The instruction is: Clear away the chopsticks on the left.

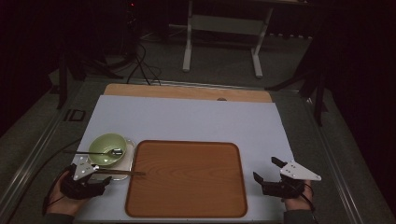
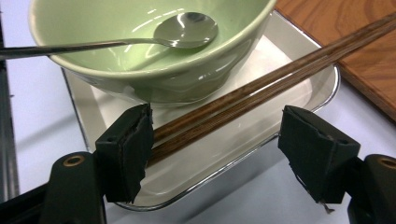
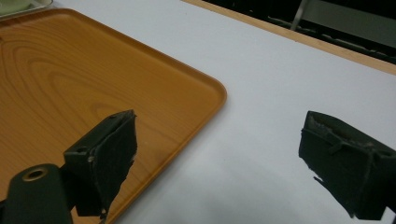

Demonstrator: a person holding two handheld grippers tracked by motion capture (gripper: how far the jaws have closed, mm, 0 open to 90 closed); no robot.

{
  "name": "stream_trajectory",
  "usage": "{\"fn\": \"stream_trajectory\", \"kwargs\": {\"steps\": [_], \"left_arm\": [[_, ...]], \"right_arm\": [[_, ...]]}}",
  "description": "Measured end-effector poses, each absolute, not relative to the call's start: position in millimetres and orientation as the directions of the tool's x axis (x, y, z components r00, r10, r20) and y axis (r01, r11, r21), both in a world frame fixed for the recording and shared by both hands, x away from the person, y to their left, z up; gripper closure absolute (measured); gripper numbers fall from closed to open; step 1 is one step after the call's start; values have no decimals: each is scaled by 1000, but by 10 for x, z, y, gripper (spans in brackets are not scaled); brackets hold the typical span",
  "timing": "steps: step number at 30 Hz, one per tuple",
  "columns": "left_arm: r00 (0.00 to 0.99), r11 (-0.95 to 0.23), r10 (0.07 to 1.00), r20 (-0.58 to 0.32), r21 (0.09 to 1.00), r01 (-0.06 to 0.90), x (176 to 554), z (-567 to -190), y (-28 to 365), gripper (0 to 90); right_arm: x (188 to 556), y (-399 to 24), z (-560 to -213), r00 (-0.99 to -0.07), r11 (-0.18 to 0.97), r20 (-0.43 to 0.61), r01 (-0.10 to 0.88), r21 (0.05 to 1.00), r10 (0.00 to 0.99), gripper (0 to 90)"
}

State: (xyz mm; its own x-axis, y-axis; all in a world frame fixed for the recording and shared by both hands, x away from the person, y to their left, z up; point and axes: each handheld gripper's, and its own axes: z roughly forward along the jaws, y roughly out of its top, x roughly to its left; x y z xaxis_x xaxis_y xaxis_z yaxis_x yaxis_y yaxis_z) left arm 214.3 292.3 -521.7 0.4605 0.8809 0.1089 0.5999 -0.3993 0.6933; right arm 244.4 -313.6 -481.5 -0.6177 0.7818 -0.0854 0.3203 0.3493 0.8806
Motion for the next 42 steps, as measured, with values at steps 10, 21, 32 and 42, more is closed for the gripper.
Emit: {"fn": "stream_trajectory", "kwargs": {"steps": [10,21,32,42], "left_arm": [[505,-418,860,82,681,601,2116,-5201,2910,478],[575,-503,808,126,654,564,2090,-5176,2790,720],[607,-546,778,161,651,528,2092,-5143,2671,829],[623,-569,763,173,638,520,2085,-5124,2574,850]], "right_arm": [[2441,-3142,-4813,-616,346,-83,321,882,783,108],[2440,-3146,-4812,-618,345,-79,324,881,782,108],[2442,-3141,-4812,-623,348,-77,325,879,778,108],[2440,-3142,-4809,-623,346,-76,325,880,778,108]]}}
